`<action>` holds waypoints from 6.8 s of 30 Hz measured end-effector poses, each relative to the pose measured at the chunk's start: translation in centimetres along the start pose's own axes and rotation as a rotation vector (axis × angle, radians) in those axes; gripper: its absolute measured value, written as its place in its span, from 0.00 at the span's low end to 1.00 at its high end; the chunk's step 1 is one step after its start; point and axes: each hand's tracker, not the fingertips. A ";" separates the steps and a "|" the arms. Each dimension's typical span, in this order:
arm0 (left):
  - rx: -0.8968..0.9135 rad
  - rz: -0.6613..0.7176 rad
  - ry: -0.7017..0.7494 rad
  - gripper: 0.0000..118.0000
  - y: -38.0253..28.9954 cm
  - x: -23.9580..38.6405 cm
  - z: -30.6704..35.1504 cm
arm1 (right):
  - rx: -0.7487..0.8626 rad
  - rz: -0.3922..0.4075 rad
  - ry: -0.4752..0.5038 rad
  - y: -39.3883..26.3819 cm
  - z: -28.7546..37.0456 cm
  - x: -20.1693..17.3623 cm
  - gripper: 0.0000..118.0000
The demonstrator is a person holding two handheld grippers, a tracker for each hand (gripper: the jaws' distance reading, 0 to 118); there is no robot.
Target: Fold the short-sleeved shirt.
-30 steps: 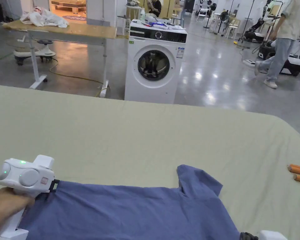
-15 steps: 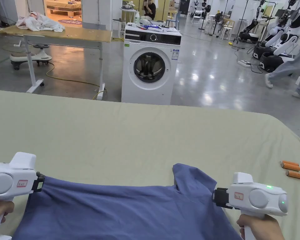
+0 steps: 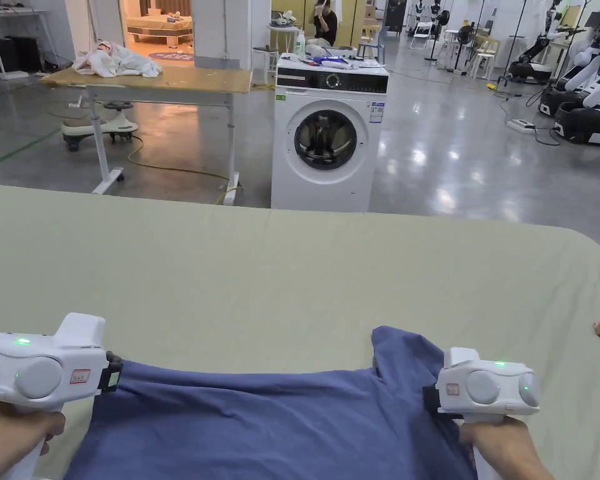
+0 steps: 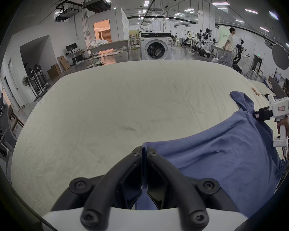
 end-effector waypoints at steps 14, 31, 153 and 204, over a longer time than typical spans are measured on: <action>0.199 0.034 0.014 0.00 3.8 -1.2 9.8 | 0.311 -0.010 0.044 2.4 15.5 2.4 0.06; 0.506 0.029 0.119 0.00 13.4 -3.8 27.0 | 0.744 0.033 -0.021 10.8 38.6 -1.7 0.06; 0.471 0.040 0.137 0.00 -15.0 8.4 19.4 | 0.756 -0.025 -0.040 -18.7 28.0 -9.3 0.00; -0.120 0.079 0.022 0.00 -3.5 0.1 -2.4 | -0.065 -0.171 0.061 -3.8 3.6 6.3 0.49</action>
